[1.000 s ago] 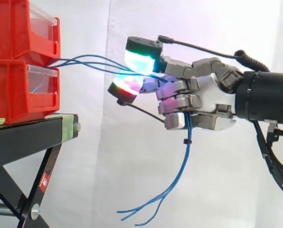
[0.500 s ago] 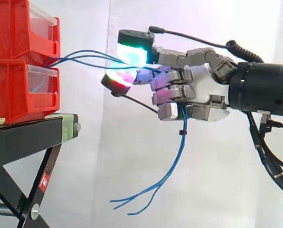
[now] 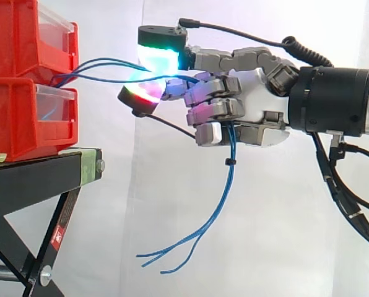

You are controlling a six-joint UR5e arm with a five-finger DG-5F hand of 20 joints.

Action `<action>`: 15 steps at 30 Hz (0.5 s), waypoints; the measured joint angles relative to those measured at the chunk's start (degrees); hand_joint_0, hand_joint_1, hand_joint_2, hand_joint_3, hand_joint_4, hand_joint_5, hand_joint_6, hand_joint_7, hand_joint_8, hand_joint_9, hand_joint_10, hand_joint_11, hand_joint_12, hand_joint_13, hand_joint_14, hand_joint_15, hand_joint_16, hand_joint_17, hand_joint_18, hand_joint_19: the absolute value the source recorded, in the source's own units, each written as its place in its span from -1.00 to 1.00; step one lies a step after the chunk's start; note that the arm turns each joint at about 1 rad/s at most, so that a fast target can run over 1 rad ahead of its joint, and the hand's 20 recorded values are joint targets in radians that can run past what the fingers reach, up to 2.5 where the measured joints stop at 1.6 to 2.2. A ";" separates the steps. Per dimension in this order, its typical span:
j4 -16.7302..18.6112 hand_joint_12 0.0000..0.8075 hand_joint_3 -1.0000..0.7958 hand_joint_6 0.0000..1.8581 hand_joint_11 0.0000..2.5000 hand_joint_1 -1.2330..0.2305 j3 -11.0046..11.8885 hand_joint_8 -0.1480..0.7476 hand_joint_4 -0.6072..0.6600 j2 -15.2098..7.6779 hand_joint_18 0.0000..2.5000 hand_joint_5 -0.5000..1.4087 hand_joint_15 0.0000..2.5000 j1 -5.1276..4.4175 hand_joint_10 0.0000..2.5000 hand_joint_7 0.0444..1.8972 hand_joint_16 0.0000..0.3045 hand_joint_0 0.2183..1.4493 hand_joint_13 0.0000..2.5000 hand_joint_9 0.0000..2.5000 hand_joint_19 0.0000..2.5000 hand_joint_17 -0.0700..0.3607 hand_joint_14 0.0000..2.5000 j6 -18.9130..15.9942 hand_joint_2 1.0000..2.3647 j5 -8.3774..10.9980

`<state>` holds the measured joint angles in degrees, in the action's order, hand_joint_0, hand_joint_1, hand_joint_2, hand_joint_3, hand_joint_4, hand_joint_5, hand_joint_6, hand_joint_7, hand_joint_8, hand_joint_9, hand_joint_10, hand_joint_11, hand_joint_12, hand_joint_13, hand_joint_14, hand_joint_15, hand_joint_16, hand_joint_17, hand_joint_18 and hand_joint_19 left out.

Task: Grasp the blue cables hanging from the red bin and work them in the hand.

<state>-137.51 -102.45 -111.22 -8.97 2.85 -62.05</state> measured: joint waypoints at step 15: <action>-1.77 0.36 0.34 -0.09 1.00 -0.24 -0.01 0.29 0.43 -0.01 0.68 -0.43 0.35 -0.74 1.00 0.13 0.34 0.14 0.34 0.08 -0.52 0.03 1.00 0.72 -0.98 -1.88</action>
<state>-139.28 -102.46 -111.23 -9.71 3.57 -63.93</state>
